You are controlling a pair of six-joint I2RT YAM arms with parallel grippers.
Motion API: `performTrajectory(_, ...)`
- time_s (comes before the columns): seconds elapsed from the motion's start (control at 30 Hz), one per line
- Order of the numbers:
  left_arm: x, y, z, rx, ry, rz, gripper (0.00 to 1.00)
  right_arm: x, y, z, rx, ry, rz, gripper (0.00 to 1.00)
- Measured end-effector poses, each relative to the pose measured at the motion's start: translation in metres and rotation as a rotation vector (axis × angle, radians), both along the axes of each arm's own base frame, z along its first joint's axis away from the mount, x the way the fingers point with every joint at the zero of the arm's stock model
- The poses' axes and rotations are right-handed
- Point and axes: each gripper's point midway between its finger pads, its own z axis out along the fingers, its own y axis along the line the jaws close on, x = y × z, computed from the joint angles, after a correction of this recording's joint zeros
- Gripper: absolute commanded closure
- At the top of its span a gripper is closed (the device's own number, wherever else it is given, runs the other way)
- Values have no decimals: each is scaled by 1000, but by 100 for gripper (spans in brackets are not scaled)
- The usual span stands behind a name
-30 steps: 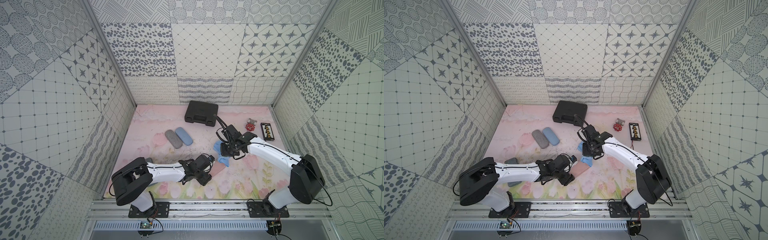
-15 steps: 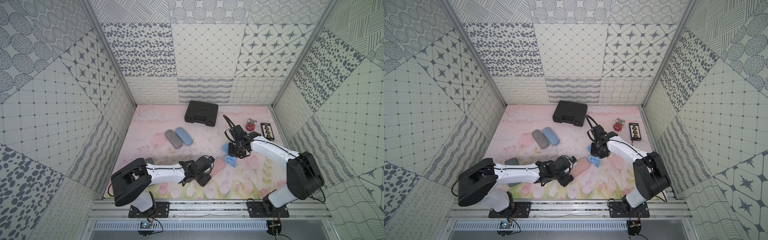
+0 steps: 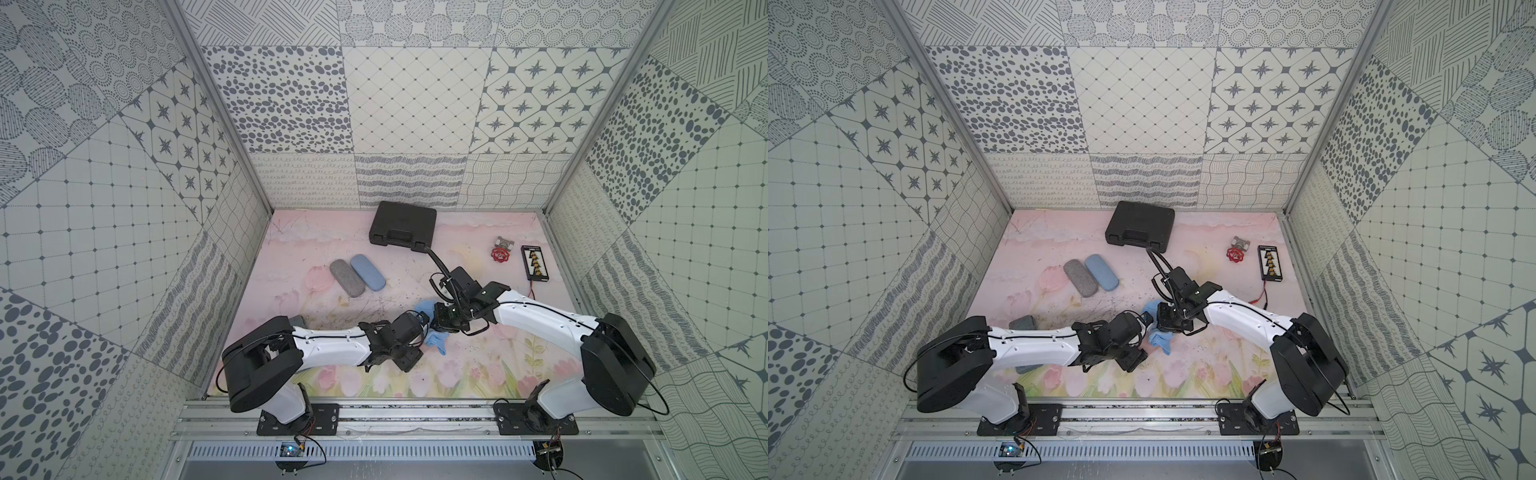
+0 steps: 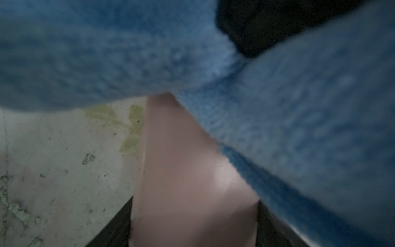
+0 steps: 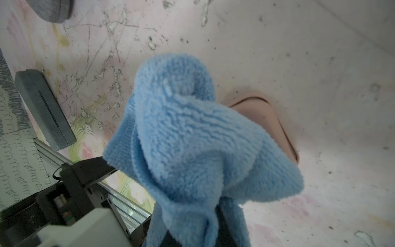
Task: Wipe the eyeglass case
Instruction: Wipe the dirt from the eyeglass case.
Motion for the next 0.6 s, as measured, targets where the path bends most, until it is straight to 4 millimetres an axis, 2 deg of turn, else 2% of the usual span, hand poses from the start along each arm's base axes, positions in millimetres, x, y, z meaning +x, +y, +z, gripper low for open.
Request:
performTrajectory(0.07,0,2,-1,5,-6,3,77,4,-17,-9,-1,36,-50,100)
performTrajectory(0.2,-1,3,-1,19,-29,5,78,30,-65,-16,-104,11,-136,100)
performTrajectory(0.27,-1,3,-1,30,-49,4,78,45,-86,-12,-206,-38,-152,100)
performTrajectory(0.33,-3,2,0,44,-78,-1,77,56,-92,1,-280,-97,-132,100)
performTrajectory(0.43,-8,1,2,77,-127,-20,77,72,-73,30,-313,-201,-64,100)
performTrajectory(0.53,-14,0,4,122,-193,-48,78,76,-27,48,-286,-256,42,100)
performTrajectory(0.6,-16,-3,5,160,-247,-71,78,73,9,48,-259,-258,117,100)
